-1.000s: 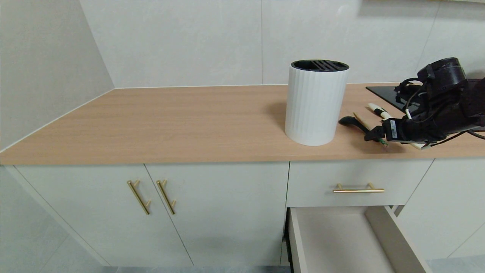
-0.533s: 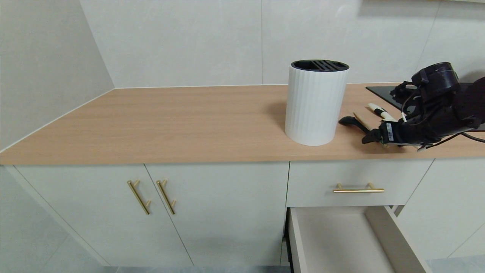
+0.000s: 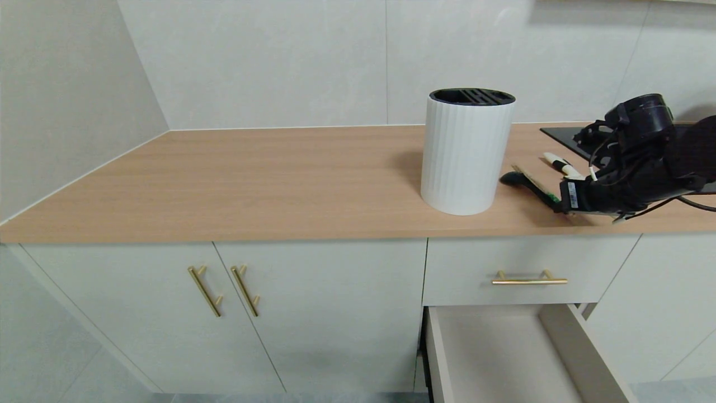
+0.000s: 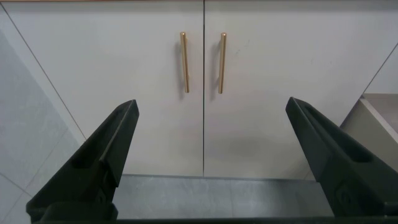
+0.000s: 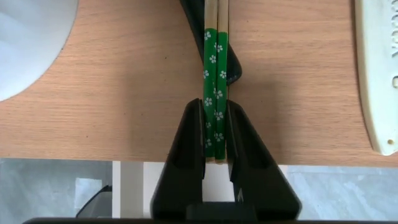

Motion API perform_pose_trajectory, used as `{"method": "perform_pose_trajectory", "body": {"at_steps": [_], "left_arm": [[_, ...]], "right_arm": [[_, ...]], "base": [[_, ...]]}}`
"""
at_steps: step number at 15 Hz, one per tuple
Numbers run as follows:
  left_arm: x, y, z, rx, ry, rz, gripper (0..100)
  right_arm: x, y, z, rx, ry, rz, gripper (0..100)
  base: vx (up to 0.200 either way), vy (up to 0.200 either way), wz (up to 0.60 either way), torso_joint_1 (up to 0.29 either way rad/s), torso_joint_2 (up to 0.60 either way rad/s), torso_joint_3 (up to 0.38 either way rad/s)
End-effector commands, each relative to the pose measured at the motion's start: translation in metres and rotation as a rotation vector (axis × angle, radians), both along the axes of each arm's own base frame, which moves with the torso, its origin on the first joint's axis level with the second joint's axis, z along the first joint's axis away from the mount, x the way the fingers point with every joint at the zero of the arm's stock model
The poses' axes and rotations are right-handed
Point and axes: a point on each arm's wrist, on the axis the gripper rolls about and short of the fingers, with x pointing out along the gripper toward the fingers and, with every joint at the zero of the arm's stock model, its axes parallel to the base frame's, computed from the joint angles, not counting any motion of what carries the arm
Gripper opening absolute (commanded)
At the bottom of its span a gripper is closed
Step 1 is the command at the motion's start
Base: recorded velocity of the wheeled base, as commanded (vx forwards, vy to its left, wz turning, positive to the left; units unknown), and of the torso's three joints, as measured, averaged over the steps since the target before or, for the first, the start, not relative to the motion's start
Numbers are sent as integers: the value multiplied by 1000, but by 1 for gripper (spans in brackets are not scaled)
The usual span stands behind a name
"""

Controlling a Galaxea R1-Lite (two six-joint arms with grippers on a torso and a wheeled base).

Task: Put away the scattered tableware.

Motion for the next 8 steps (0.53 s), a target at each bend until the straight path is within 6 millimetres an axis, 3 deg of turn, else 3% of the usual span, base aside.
{"method": "perform_pose_trajectory", "body": {"at_steps": [1, 4, 5, 7, 8], "left_arm": [[0, 0, 0, 0, 0, 1, 100], [0, 0, 0, 0, 0, 1, 100], [0, 0, 0, 0, 0, 1, 100], [0, 0, 0, 0, 0, 2, 100], [0, 0, 0, 0, 0, 1, 100]], "right_arm": [[-3, 0, 4, 2, -11, -1, 0], [-28, -3, 29, 30, -74, -19, 0], [-53, -6, 45, 47, -119, -28, 0], [-91, -9, 56, 65, -151, -32, 0], [-124, -13, 61, 71, -178, -27, 0]], "base": [[0, 0, 0, 0, 0, 0], [0, 0, 0, 0, 0, 0], [0, 0, 0, 0, 0, 0], [0, 0, 0, 0, 0, 0], [0, 0, 0, 0, 0, 0]]}}
